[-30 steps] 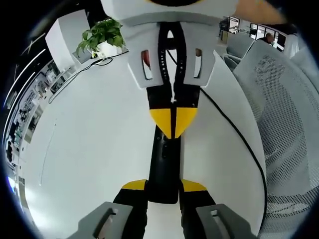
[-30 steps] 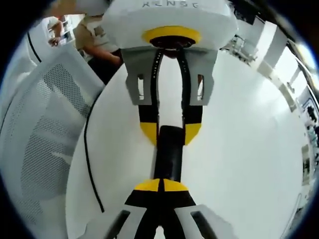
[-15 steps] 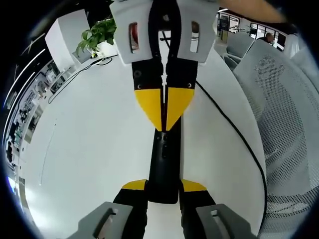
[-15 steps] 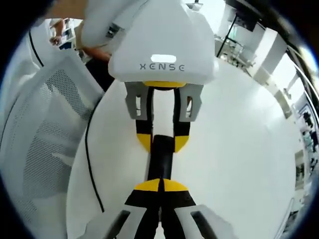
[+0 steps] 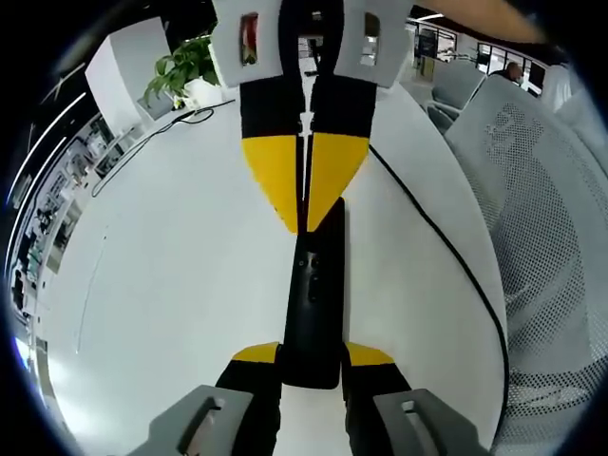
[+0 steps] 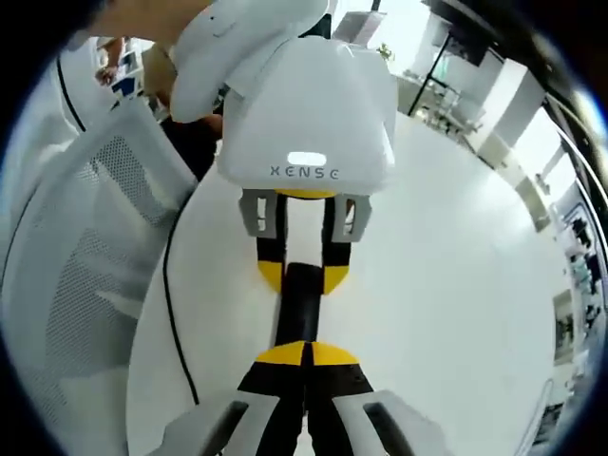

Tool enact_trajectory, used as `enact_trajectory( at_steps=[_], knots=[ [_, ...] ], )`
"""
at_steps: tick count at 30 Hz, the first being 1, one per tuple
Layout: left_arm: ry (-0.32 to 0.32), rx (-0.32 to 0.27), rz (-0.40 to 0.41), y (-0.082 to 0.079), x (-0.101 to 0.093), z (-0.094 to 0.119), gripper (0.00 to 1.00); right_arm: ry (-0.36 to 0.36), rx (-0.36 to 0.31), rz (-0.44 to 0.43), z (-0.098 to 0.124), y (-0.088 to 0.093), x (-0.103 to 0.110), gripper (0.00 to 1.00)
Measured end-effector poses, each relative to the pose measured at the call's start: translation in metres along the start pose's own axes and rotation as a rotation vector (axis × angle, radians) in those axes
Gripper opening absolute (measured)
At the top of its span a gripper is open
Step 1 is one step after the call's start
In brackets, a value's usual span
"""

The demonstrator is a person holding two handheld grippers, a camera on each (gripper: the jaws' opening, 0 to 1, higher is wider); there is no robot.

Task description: Press the specified remote control buttons in sequence, fully releasing each button before pressing the next.

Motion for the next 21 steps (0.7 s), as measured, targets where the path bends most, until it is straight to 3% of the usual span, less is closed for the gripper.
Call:
enact_trajectory(
  at_steps=[10, 21],
  knots=[
    [-0.001, 0.001, 0.0, 0.0, 0.0, 0.0, 0.23, 0.016, -0.009, 0.016, 0.006, -0.004, -0.004, 0.0],
    [0.003, -0.008, 0.006, 0.001, 0.0, 0.0, 0.23, -0.007, -0.004, 0.01, -0.006, -0.001, -0.005, 0.0]
  ],
)
Point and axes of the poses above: the point that each gripper's makers call its tool centre point, and the gripper's own axes: z roughly backward along the fingers, x roughly to its left, y roughly out of its underside, the point moved 8 cm from there along z, roughly backward along the fingers, and after that the axes turned 7 degrees about -y, right-handed, at the moved point
